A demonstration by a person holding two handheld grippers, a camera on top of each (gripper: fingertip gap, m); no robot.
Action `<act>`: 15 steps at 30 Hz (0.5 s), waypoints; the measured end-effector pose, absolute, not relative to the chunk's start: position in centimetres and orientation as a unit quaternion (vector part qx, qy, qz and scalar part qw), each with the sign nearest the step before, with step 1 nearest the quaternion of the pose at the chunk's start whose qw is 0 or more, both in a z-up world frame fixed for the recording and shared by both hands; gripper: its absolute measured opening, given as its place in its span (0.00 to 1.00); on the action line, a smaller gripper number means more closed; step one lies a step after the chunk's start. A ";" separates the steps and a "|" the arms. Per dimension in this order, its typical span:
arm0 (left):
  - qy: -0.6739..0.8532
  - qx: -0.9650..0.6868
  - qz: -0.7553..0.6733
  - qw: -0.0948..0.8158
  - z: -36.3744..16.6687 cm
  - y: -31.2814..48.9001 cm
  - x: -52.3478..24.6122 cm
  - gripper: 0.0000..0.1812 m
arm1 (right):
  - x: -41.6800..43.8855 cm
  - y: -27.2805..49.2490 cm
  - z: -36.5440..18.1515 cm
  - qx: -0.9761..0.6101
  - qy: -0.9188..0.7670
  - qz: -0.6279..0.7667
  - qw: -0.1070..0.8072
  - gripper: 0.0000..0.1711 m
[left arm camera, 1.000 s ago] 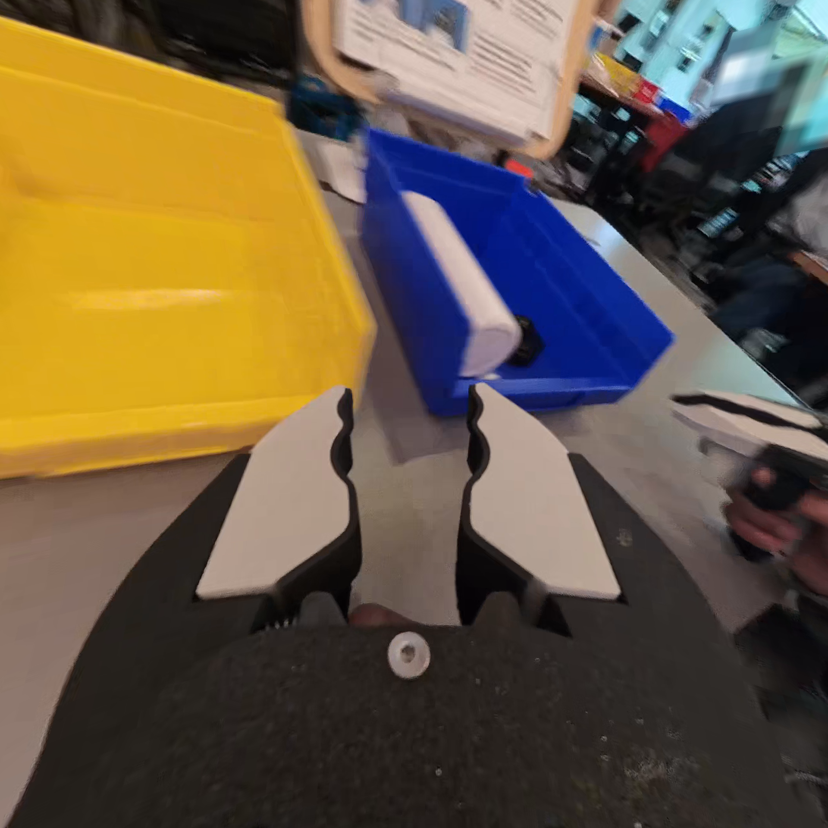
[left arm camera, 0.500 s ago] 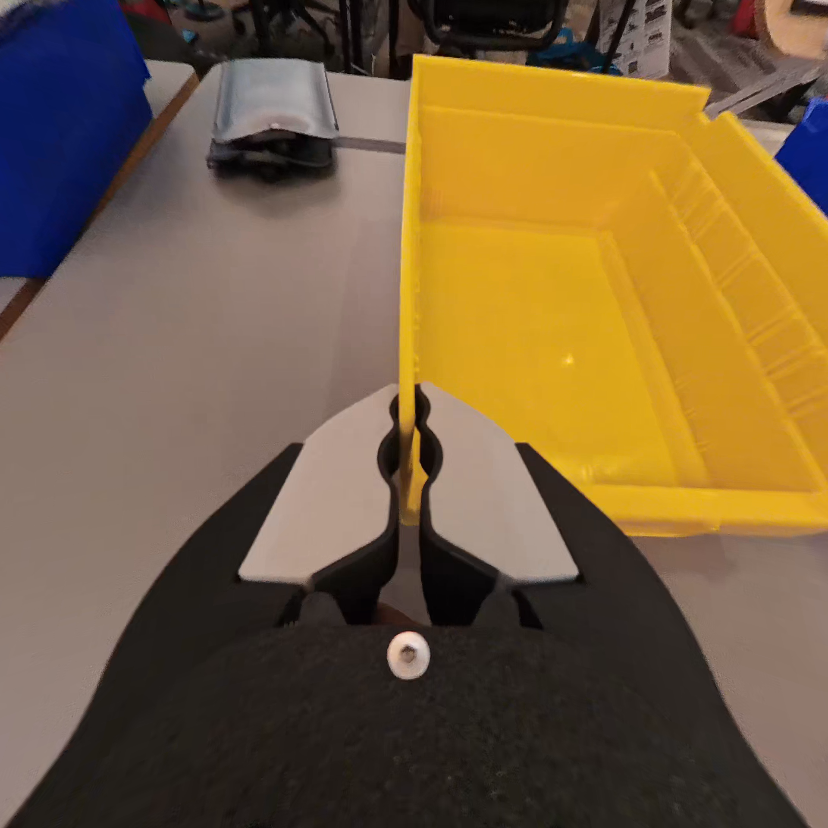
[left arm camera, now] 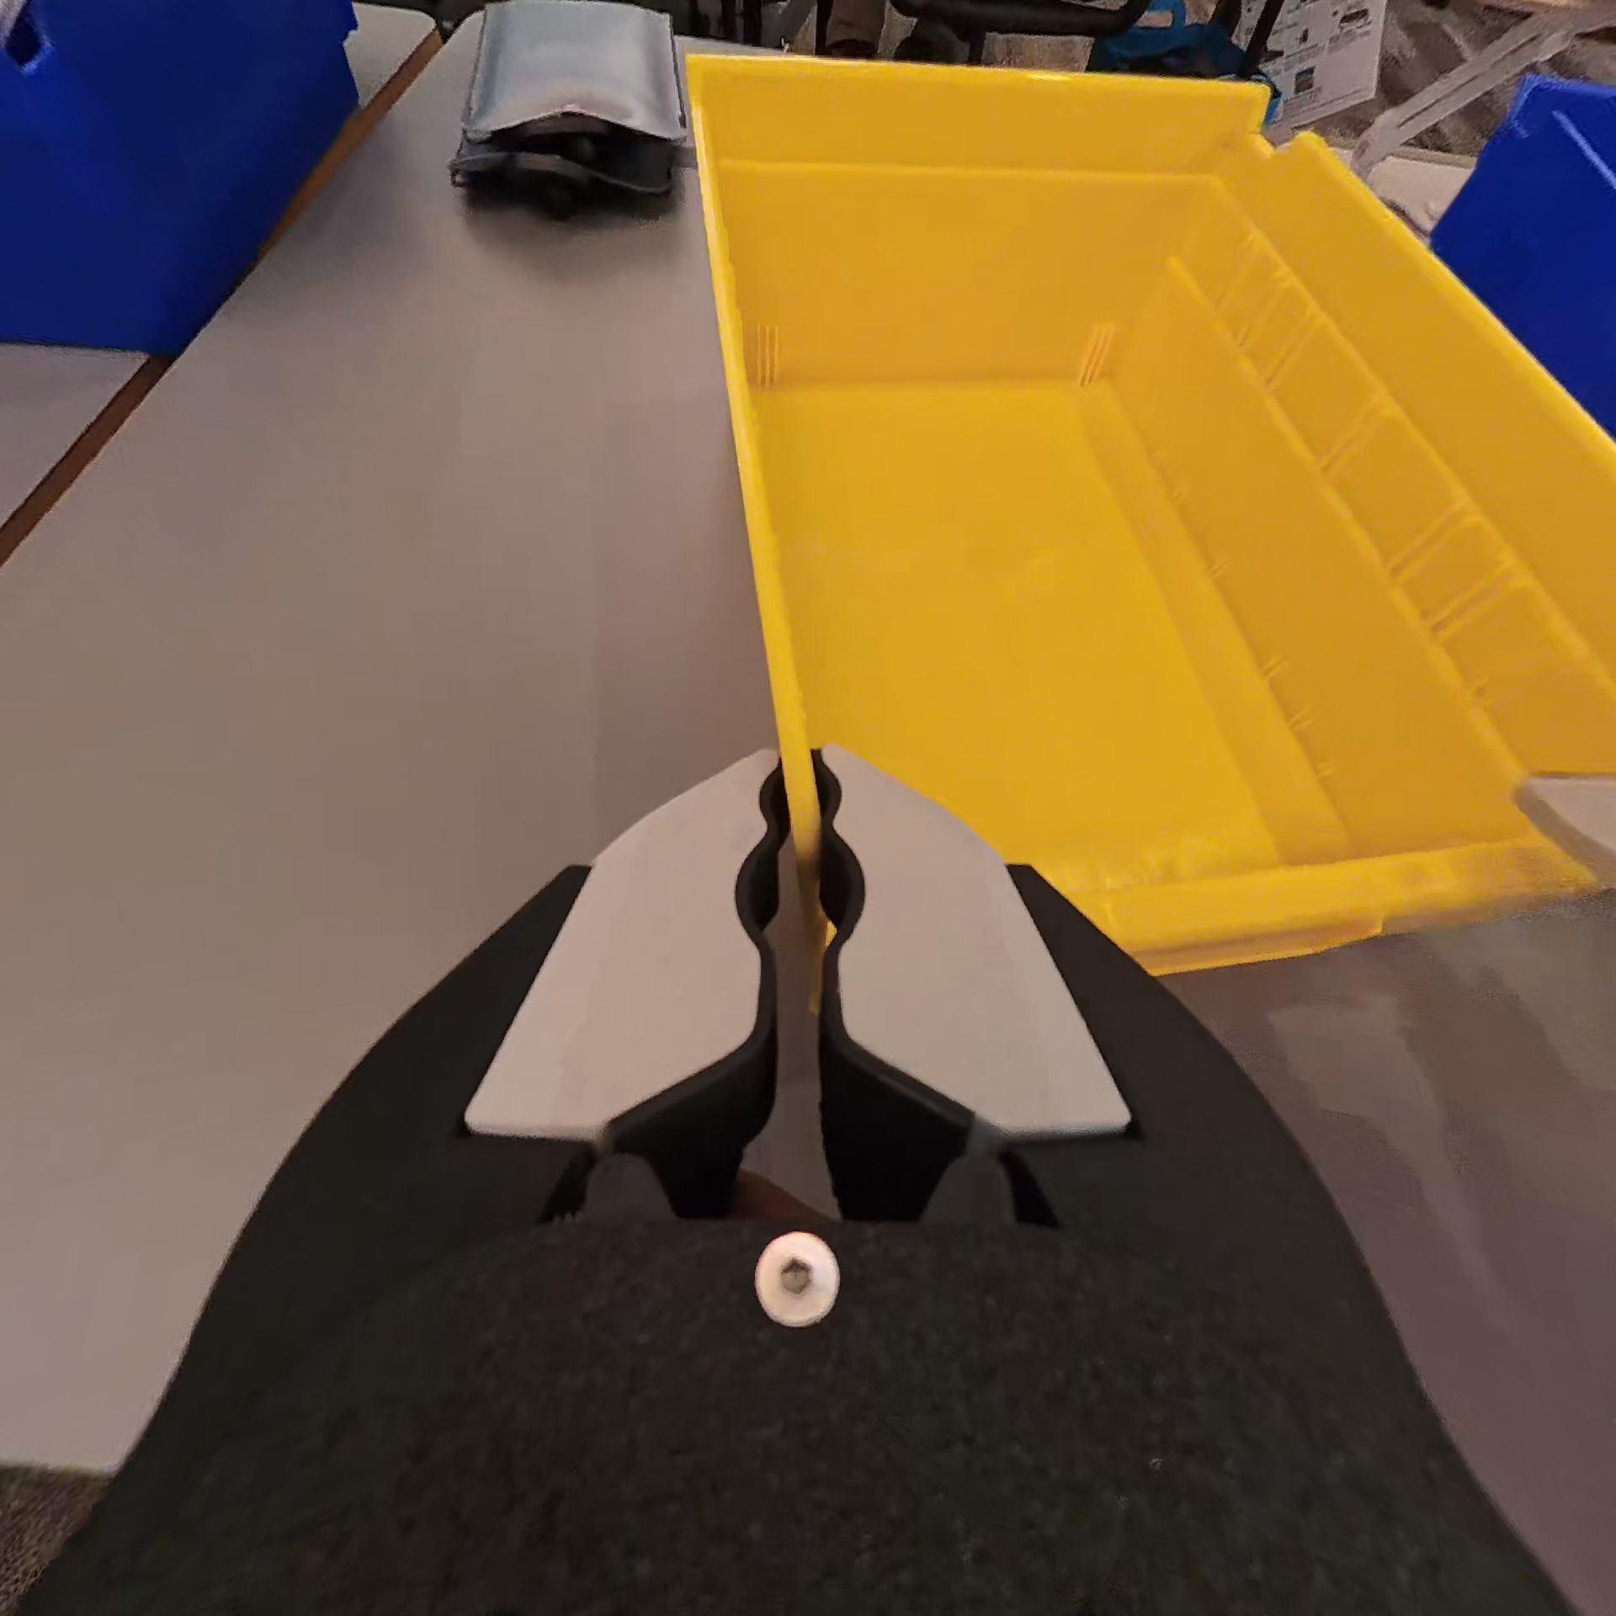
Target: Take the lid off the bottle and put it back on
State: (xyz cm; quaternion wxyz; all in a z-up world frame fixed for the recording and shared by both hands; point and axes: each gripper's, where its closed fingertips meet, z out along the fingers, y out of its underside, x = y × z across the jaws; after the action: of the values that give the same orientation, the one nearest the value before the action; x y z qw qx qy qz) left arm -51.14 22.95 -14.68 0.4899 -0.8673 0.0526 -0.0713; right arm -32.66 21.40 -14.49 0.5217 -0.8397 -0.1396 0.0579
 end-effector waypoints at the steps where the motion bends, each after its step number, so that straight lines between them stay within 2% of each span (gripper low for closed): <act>1: 0.053 -0.868 -0.077 0.488 -14.7 22.1 -51.1 0.02 | -32.7 21.4 -14.8 -0.843 -0.134 0.061 0.517 0.32; 3: 0.053 -0.869 -0.087 0.483 -14.7 20.3 -51.0 0.02 | -32.9 21.1 -15.9 -0.854 -0.130 0.059 0.500 0.21; 5: 0.050 -0.871 -0.072 0.484 -14.5 19.0 -51.3 0.02 | -33.0 20.4 -16.1 -0.859 -0.125 0.064 0.493 0.15; 6: 0.051 -0.867 -0.065 0.491 -14.0 18.3 -51.5 0.02 | -32.4 20.3 -15.8 -0.861 -0.113 0.055 0.492 0.04; 11: 0.066 -0.837 -0.017 0.543 -9.1 16.1 -50.8 0.02 | -32.1 18.8 -13.0 -0.847 -0.116 0.081 0.512 0.03; 15: 0.089 -0.789 -0.026 0.607 -1.9 15.3 -48.0 0.02 | -29.8 17.4 -5.3 -0.791 -0.111 0.072 0.598 0.03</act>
State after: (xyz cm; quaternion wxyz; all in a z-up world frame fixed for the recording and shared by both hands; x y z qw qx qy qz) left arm -48.04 15.33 -1.91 0.6067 -0.7894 0.0894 -0.0261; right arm -29.77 17.39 -5.34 0.5978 -0.7906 -0.1110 0.0722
